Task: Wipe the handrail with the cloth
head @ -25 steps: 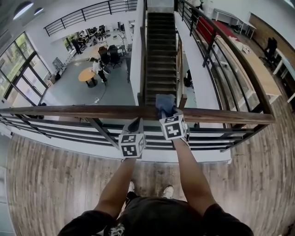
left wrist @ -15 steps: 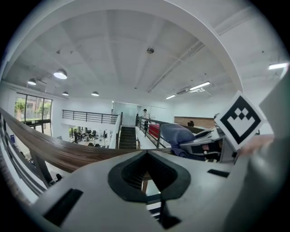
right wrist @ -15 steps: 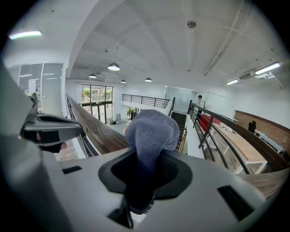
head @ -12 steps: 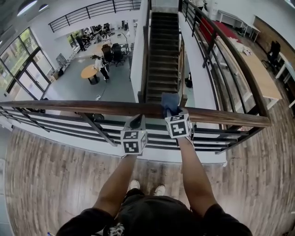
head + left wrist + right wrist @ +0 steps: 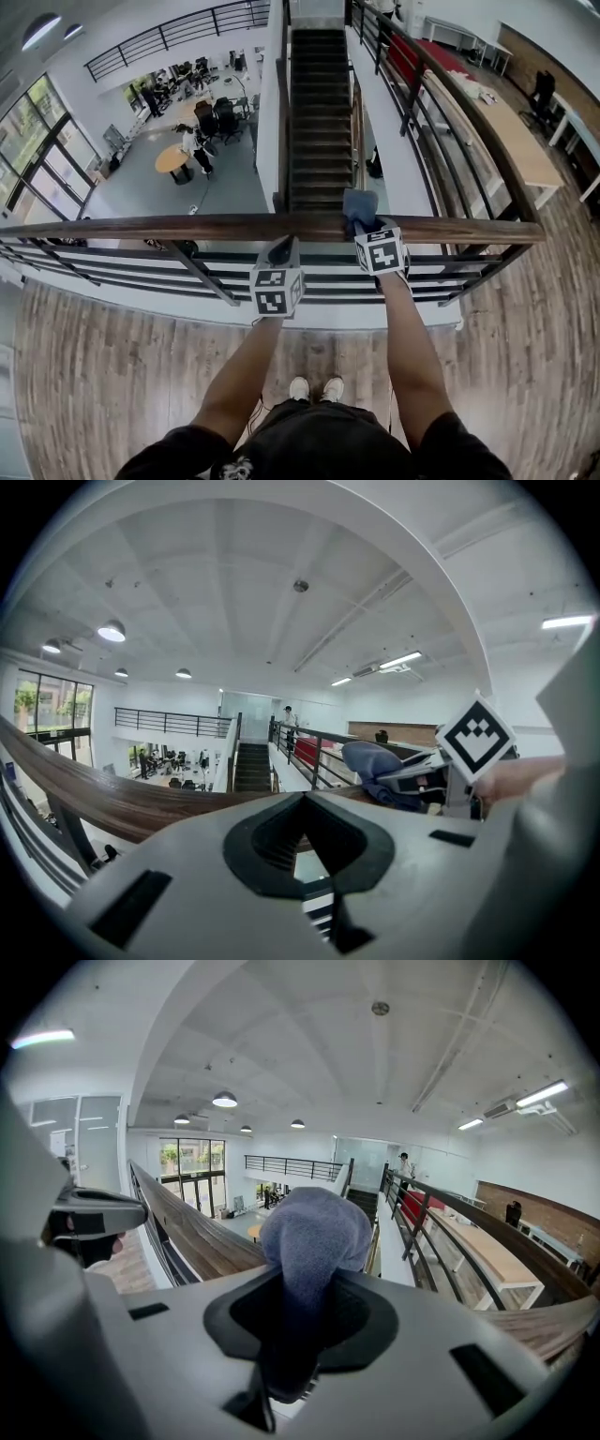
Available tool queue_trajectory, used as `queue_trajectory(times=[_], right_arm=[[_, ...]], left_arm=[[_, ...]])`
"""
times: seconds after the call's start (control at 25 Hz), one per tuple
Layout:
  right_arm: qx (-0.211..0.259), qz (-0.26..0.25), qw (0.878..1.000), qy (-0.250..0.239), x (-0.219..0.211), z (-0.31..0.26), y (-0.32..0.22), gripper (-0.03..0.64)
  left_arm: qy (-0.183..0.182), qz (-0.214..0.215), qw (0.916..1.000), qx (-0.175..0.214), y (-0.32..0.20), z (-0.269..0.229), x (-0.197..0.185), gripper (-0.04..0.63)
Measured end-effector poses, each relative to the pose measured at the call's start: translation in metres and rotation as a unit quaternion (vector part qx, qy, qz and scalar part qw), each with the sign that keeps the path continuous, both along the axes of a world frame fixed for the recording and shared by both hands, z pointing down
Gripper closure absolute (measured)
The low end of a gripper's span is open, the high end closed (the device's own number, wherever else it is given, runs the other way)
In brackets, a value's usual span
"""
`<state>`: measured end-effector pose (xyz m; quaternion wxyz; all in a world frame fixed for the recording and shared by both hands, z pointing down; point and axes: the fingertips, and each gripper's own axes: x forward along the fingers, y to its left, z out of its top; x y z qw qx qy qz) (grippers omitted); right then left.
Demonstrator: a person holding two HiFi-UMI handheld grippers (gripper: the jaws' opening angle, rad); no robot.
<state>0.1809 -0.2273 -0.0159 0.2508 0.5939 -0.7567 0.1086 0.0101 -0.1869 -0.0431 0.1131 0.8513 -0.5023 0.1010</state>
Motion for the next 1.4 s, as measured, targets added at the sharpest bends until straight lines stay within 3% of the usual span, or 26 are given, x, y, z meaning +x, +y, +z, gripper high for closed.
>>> queue_trajectory(times=[0.28, 0.48, 0.88, 1.4], right_arm=[[0.005, -0.011, 1.0, 0.027, -0.003, -0.004, 0.003, 0.528], [0.007, -0.012, 1.0, 0.024, 0.034, -0.004, 0.009, 0.528], [0.017, 0.016, 1.0, 0.013, 0.162, -0.006, 0.032, 0.528], [0.018, 0.09, 0.995, 0.034, 0.358, -0.005, 0.062, 0.528]], left_arm=[[0.0, 0.023, 0.9997, 0.01, 0.011, -0.01, 0.022, 0.594], [-0.017, 0.016, 0.9997, 0.008, 0.021, -0.008, 0.053, 0.593], [0.003, -0.034, 0.9994, -0.004, 0.027, -0.002, 0.149, 0.593], [0.005, 0.017, 0.9998, 0.0, 0.049, 0.003, 0.295, 0.594]])
